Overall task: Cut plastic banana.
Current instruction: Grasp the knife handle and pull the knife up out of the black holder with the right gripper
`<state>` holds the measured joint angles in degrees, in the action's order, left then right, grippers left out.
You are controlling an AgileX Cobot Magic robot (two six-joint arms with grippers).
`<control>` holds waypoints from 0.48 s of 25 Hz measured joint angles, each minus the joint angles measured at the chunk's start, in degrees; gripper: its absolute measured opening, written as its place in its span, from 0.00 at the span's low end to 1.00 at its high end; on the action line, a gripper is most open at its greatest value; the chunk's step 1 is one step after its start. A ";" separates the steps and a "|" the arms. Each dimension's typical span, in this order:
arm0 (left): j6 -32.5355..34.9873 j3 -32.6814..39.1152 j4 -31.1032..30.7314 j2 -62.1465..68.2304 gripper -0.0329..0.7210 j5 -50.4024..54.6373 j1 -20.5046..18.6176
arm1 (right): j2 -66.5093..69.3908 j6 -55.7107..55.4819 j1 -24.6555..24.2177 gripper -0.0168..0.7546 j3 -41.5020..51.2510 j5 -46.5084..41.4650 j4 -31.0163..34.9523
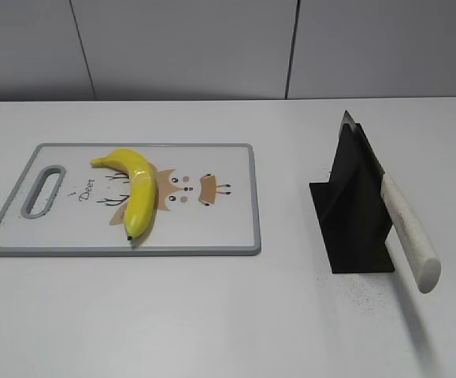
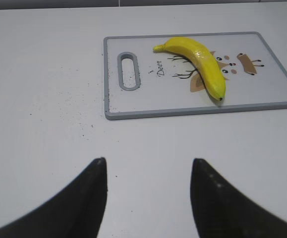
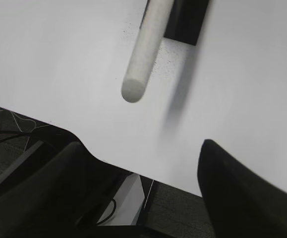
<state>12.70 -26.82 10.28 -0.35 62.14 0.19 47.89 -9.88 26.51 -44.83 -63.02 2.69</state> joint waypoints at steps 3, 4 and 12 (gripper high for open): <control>0.00 0.00 0.00 0.00 0.74 0.00 0.00 | 5.49 -1.29 1.96 0.72 -2.24 1.50 0.00; 0.00 0.00 0.00 0.00 0.74 0.00 0.00 | 7.19 -1.79 2.05 0.72 -3.07 1.57 0.00; 0.00 0.00 0.00 0.00 0.74 0.00 0.00 | 24.91 -5.21 2.16 0.72 -9.23 4.38 -3.29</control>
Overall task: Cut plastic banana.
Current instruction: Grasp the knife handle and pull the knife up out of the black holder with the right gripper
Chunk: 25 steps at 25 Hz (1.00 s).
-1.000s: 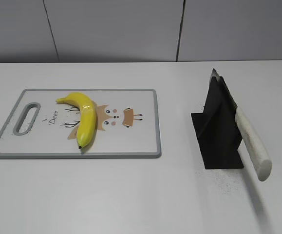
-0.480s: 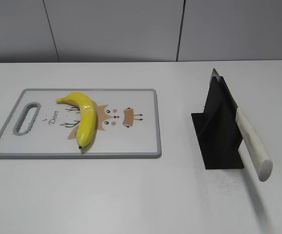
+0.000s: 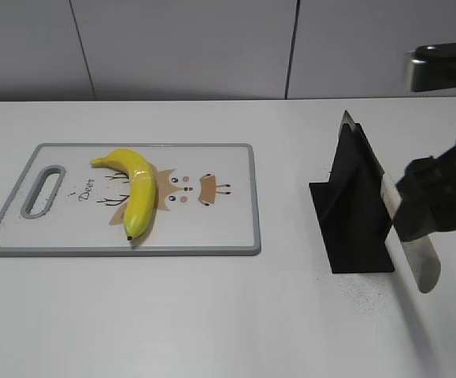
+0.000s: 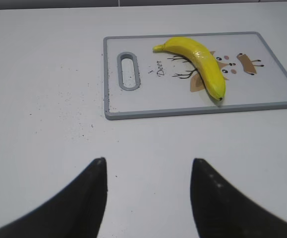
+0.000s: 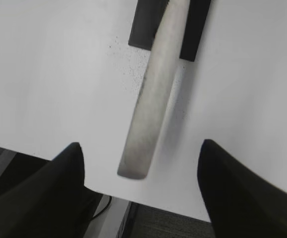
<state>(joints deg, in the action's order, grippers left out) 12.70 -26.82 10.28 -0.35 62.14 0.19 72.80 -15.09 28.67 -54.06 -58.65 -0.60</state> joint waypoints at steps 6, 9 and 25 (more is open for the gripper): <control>0.00 0.00 0.00 0.00 0.74 0.00 0.05 | 11.15 -2.77 0.00 0.72 -1.49 4.50 -0.82; 0.00 0.00 0.00 0.00 0.74 0.00 0.05 | 14.62 -4.21 0.00 0.72 -1.49 4.83 -2.40; 0.00 0.00 0.02 0.00 0.74 0.00 0.05 | 17.02 -13.96 0.00 0.23 -1.54 2.05 -3.25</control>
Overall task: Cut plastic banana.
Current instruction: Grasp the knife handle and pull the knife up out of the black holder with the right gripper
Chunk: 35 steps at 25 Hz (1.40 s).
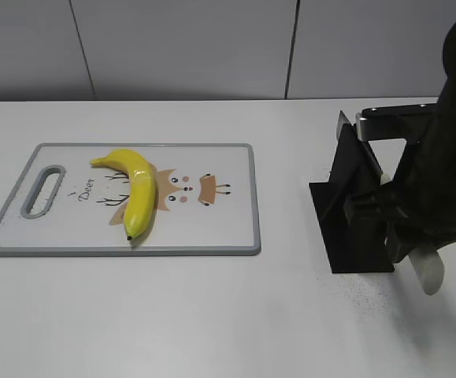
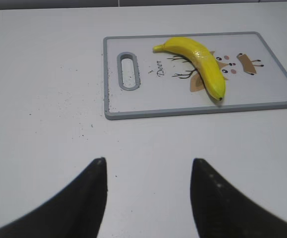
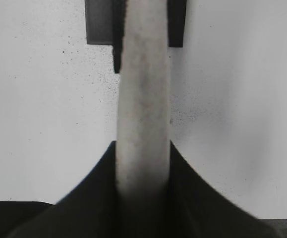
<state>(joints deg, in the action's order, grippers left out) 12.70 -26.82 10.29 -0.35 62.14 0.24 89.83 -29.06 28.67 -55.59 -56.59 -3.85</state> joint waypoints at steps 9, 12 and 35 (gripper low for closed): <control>0.00 0.00 0.00 0.00 0.74 0.00 0.00 | -4.23 -1.22 0.00 0.23 0.00 -1.15 0.52; 0.00 0.00 0.00 0.00 0.74 0.00 0.00 | -6.41 -1.29 0.00 0.23 0.00 -1.47 0.58; 0.00 -0.68 -0.36 0.00 0.74 0.00 0.00 | -12.99 21.88 0.00 0.23 -15.69 -12.98 -0.11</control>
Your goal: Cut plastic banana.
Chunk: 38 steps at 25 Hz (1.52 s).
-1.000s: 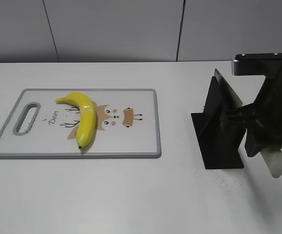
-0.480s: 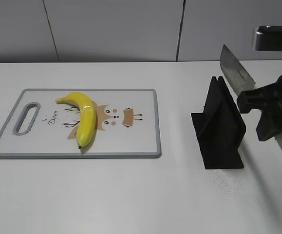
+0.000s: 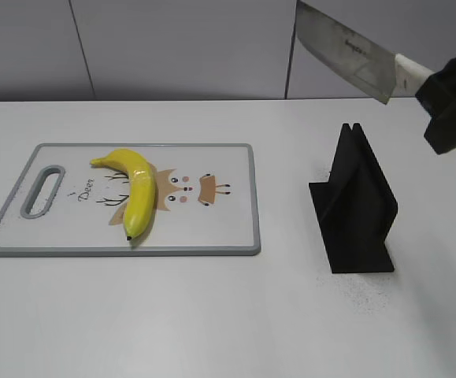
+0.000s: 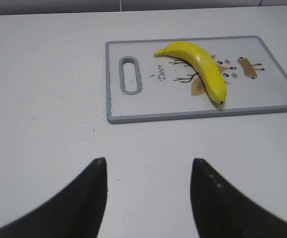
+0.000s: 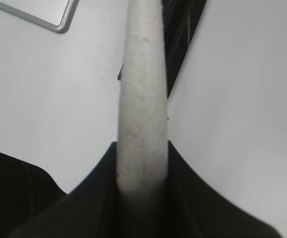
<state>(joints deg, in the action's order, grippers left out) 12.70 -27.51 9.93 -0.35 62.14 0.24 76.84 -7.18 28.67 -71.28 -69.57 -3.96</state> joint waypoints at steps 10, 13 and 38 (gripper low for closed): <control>5.59 -4.25 2.56 10.07 0.74 -2.65 0.00 | 8.59 32.30 -0.16 0.23 -10.45 -0.62 0.37; 11.79 -5.90 6.60 14.61 0.74 -5.03 0.00 | 11.71 42.50 -0.16 0.23 -13.63 -0.68 1.34; 75.78 -48.44 36.00 79.22 0.74 3.42 0.06 | 36.51 78.40 -0.16 0.23 -35.02 -0.57 16.49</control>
<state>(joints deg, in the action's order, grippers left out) 88.47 -75.95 45.94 78.87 65.56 0.30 113.35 71.22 28.50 -106.31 -70.14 12.53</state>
